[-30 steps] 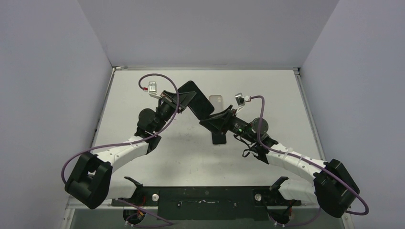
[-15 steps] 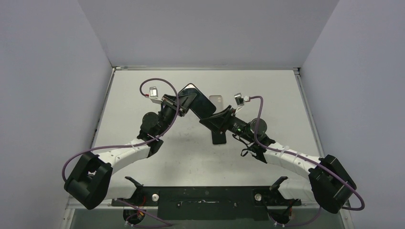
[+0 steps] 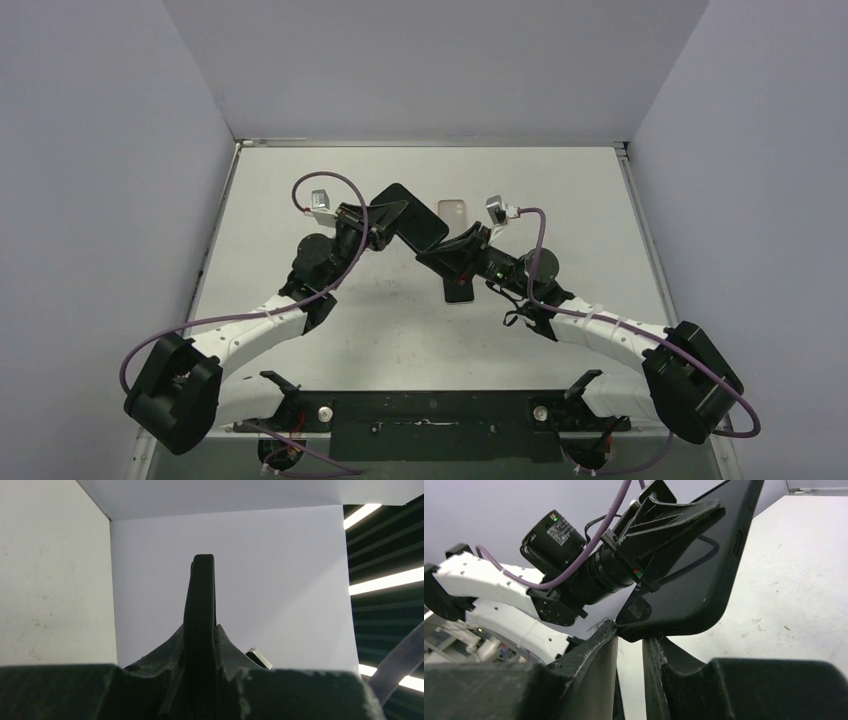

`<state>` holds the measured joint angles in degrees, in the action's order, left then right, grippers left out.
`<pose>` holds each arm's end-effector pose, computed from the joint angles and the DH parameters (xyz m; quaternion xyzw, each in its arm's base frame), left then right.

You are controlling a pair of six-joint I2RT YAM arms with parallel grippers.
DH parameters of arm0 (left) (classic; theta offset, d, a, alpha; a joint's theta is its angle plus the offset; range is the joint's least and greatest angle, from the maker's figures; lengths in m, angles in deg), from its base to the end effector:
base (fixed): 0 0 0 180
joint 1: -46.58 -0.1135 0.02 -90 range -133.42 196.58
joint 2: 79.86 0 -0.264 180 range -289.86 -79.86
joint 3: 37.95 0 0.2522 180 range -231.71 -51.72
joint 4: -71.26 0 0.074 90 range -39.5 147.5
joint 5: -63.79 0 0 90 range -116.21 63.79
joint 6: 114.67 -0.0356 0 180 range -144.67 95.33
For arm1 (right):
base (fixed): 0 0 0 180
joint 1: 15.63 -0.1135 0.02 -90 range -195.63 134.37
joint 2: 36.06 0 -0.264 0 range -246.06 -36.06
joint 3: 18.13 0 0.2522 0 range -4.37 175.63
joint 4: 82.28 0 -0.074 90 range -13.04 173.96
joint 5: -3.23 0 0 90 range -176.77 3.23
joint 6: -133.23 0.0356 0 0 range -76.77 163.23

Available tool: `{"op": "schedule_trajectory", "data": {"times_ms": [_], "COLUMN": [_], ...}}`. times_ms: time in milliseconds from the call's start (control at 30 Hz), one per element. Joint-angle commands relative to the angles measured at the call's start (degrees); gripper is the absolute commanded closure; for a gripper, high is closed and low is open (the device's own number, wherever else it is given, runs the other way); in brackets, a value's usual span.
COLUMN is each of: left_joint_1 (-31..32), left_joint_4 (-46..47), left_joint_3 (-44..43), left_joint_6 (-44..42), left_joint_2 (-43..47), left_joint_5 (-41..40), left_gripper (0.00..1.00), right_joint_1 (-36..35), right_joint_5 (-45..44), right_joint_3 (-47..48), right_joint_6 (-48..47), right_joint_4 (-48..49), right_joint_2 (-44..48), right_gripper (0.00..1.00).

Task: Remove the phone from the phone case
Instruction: Remove the phone case from the phone.

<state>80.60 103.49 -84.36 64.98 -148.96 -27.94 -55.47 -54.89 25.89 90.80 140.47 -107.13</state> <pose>0.2215 -0.1483 0.2810 -0.3115 0.5658 -0.6684 0.3689 0.1871 0.1806 0.2767 -0.1793 0.5941 0.6494 0.4394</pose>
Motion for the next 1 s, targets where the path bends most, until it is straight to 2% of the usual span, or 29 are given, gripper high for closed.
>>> {"op": "schedule_trajectory", "data": {"times_ms": [0,100,400,433,533,667,800,967], "left_joint_1": [-0.3,-0.5,-3.3,-4.3,-7.1,-11.3,-14.6,-16.2], "left_joint_4": [-4.0,-4.2,-1.0,-0.6,0.1,1.5,1.5,-3.9], "left_joint_3": [-2.9,-3.0,-2.2,-2.2,-2.0,-0.9,-2.6,-7.1], "left_joint_6": [3.3,3.7,1.0,-0.4,-4.9,-7.4,-11.6,-20.6], "left_joint_2": [2.0,1.9,3.3,3.5,4.0,3.6,2.6,2.0], "left_joint_5": [3.2,5.4,9.3,10.6,13.6,18.9,27.0,36.1], "left_gripper": [1.00,1.00,1.00,1.00,1.00,1.00,1.00,1.00], "right_joint_1": [0.0,0.4,2.0,2.2,2.3,2.8,3.9,5.1], "right_joint_5": [5.6,7.7,9.1,9.6,10.5,12.2,14.5,19.1], "right_joint_3": [2.6,3.2,5.6,5.8,6.0,5.2,5.1,8.0], "right_joint_6": [-12.8,-16.6,-21.3,-21.1,-21.5,-22.5,-23.5,-24.1], "right_joint_4": [1.9,1.3,-5.2,-6.0,-10.6,-16.1,-21.9,-27.9], "right_joint_2": [-1.0,-1.8,-3.2,-3.1,-2.3,0.3,3.0,4.3], "right_gripper": [0.96,1.00,1.00,0.96,0.75,0.54,0.44,0.39]}}
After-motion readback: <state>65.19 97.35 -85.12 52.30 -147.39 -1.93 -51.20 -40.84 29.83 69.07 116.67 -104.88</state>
